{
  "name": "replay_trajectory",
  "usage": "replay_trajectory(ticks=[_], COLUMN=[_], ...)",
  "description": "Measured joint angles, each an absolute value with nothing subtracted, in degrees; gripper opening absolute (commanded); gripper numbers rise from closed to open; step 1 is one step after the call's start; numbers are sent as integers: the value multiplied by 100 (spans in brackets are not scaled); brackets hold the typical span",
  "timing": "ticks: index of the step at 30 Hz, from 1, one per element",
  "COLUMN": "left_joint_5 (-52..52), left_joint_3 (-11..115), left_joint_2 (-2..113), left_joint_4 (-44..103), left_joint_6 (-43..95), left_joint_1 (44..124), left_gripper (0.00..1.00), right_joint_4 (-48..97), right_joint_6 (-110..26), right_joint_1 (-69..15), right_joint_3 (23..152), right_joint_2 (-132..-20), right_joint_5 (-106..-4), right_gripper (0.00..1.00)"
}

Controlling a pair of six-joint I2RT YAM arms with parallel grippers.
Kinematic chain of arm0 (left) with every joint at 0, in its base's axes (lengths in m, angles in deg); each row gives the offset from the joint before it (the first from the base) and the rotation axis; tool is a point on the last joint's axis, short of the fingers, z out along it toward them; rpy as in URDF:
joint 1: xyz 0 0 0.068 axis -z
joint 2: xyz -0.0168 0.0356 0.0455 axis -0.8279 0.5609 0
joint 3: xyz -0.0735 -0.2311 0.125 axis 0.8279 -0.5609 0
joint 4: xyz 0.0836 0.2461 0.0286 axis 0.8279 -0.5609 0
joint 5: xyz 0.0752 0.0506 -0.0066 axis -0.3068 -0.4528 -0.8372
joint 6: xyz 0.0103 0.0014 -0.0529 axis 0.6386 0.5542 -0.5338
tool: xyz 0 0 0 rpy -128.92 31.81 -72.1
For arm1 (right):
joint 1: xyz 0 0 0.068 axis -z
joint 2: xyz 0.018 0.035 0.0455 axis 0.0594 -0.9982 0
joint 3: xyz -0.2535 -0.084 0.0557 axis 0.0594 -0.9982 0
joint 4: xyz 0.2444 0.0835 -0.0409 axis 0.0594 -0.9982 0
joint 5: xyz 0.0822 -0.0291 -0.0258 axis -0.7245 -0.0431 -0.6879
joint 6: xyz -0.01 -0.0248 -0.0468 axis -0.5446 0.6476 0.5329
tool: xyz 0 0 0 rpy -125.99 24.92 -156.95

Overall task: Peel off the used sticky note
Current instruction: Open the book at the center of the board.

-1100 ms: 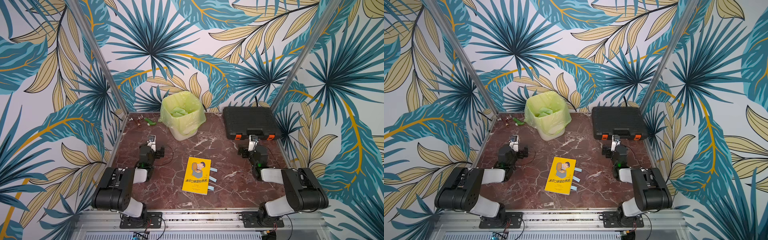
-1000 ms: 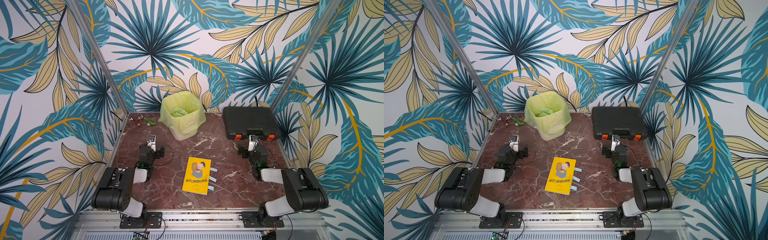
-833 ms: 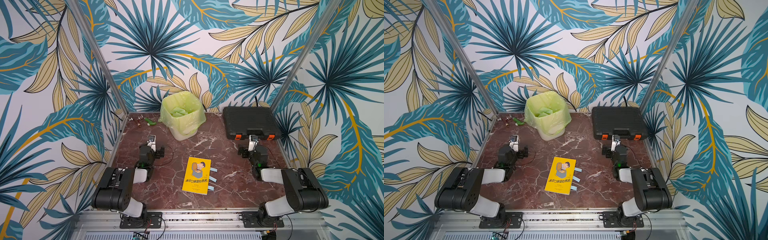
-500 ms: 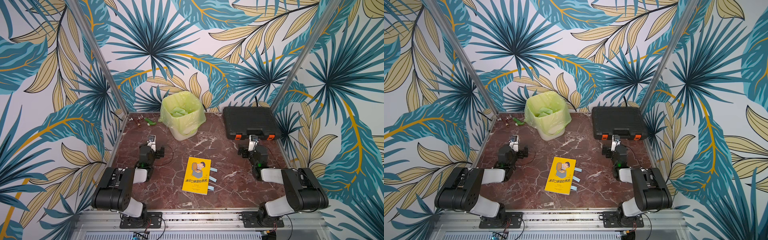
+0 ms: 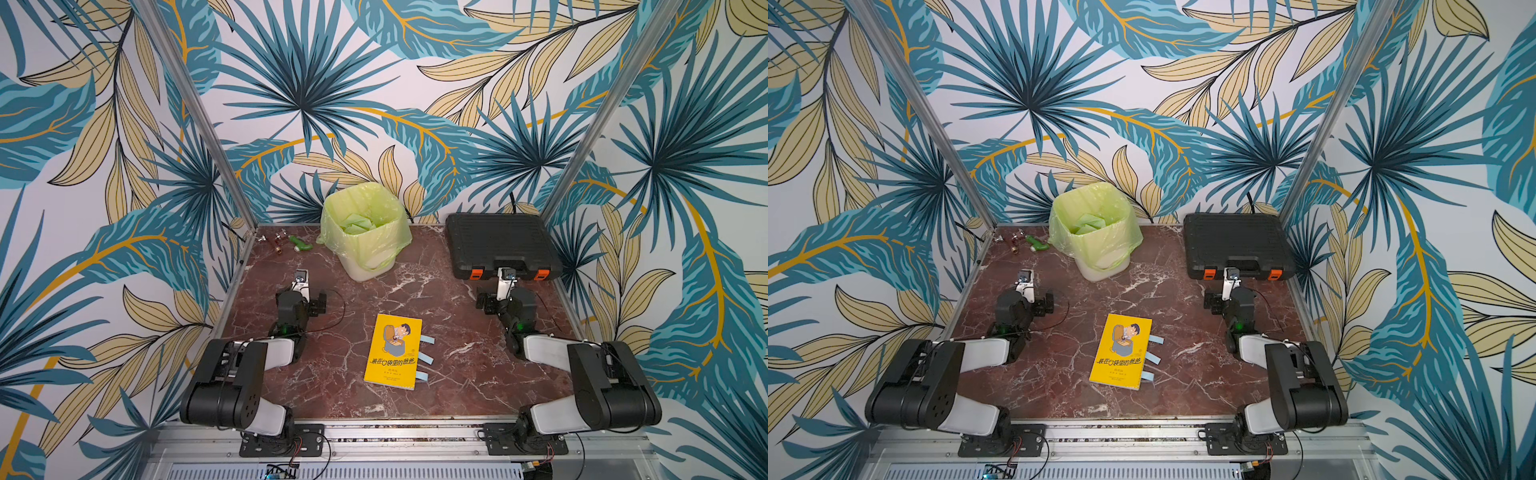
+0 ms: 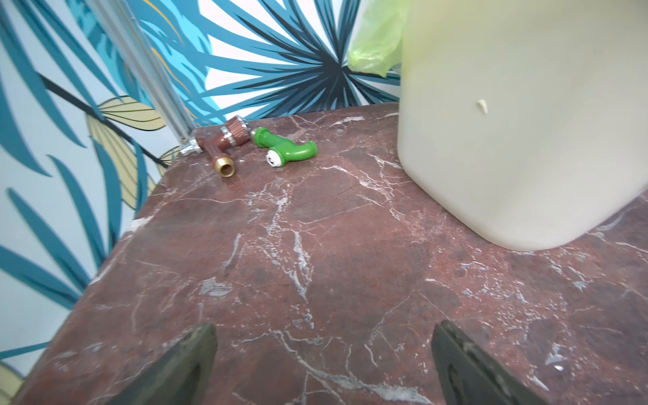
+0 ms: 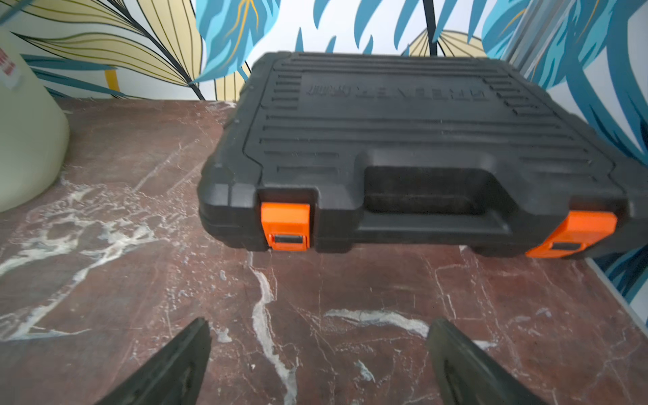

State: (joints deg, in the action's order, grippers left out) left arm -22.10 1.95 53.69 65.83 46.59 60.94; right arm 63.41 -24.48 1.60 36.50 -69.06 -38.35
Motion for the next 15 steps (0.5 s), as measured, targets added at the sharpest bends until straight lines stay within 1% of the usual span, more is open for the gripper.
replay_trajectory(ticks=[4, 8, 11, 15], left_joint_5=[-2581, -2769, -2842, -2774], left_joint_3=[525, 897, 1043, 1155], left_joint_2=[4560, 3824, 3424, 3046], left_joint_4=[5822, 4959, 4331, 3486], left_joint_6=[4672, 4508, 4272, 3817], left_joint_1=[6542, 7001, 7327, 7724], left_gripper=[100, 100, 100, 100], right_joint_4=[5231, 3882, 2864, 1716], right_joint_6=[-2572, -3147, -3658, -4216], right_joint_1=[73, -150, -485, -1092], right_joint_3=[4297, 5184, 5656, 5831], right_joint_2=[-6235, -5988, -5973, -5918], right_joint_5=[-4036, -4480, -4825, -5083], right_gripper=[100, 100, 100, 100])
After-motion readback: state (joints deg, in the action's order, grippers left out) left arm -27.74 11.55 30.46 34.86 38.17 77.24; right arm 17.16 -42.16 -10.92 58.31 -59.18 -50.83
